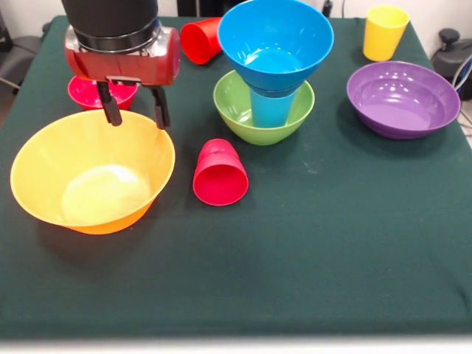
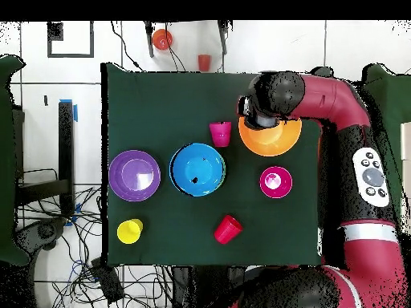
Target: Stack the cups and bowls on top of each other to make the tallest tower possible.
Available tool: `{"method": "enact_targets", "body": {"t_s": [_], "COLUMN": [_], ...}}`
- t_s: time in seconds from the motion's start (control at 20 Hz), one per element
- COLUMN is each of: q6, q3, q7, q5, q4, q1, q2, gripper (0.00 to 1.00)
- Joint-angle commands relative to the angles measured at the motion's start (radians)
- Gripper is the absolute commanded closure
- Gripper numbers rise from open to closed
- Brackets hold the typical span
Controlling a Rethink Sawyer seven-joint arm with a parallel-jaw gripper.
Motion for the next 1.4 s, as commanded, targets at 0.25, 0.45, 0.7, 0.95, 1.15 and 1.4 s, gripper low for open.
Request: {"method": "enact_targets", "body": {"t_s": [0.25, 0.45, 0.7, 0.95, 1.15, 1.4], "q6": [-0.092, -0.106, -0.121, -0.117, -0.121, -0.210], "q3": [-0.019, -0.008, -0.009, 0.006, 0.010, 0.031], "q7": [0.038, 0.027, 0.019, -0.027, -0.050, -0.069], "q5": [0.012, 0.024, 0.034, 0.053, 0.059, 0.055], "q4": [0.105, 0.092, 0.102, 0.098, 0.106, 0.212], "q1": [0.018, 0.005, -0.003, -0.018, -0.025, -0.057], "q2": [0.058, 0.081, 0.083, 0.108, 0.112, 0.078], "gripper": [0.00, 0.00, 0.00, 0.00, 0.00, 0.00]}}
